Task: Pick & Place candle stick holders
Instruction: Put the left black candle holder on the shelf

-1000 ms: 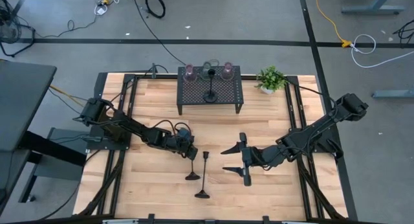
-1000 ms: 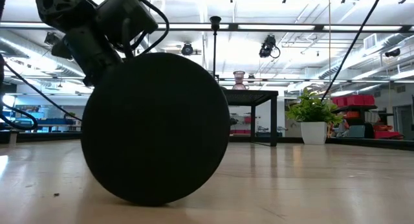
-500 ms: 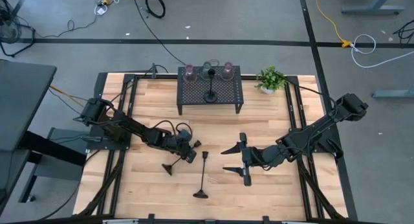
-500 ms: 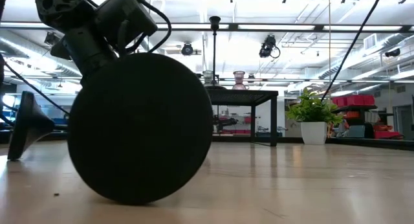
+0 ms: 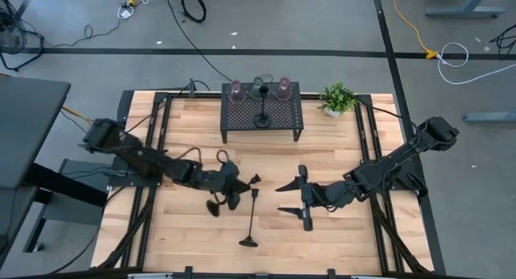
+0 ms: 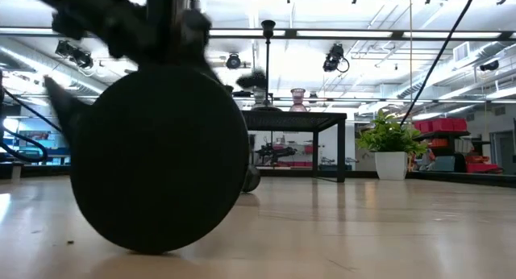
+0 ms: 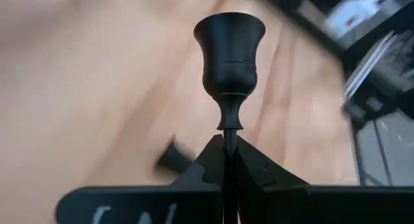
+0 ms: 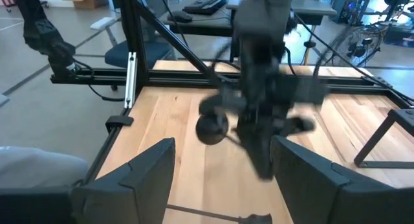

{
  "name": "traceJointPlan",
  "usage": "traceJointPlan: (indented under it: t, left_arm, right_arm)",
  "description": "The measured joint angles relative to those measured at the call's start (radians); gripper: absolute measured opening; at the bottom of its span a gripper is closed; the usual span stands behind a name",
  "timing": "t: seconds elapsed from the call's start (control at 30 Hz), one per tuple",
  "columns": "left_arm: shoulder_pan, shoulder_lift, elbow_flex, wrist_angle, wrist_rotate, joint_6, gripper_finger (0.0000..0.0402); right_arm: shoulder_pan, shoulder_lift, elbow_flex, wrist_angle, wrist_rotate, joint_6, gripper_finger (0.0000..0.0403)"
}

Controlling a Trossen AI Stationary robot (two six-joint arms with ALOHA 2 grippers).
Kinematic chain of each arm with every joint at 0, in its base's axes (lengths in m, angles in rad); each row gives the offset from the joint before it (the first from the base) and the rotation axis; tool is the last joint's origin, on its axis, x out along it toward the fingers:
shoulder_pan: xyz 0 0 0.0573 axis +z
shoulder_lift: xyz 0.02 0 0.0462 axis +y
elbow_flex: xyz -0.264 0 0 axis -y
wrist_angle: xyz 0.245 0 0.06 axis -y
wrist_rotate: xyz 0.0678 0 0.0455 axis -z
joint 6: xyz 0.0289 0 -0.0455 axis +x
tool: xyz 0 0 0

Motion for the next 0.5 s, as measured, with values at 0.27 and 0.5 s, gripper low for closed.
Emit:
traceJointPlan:
  t: [0.27, 0.5]
  left_arm:
    - [-0.034, -0.231, 0.001, 0.007, -0.238, 0.370, 0.0010]
    - [0.065, -0.351, -0.099, 0.074, -0.269, 0.516, 0.0010]
  right_arm:
    - [0.000, 0.000, 0.000, 0.000, 0.000, 0.000, 0.0251]
    - [0.000, 0.000, 0.000, 0.000, 0.030, -0.004, 0.0251]
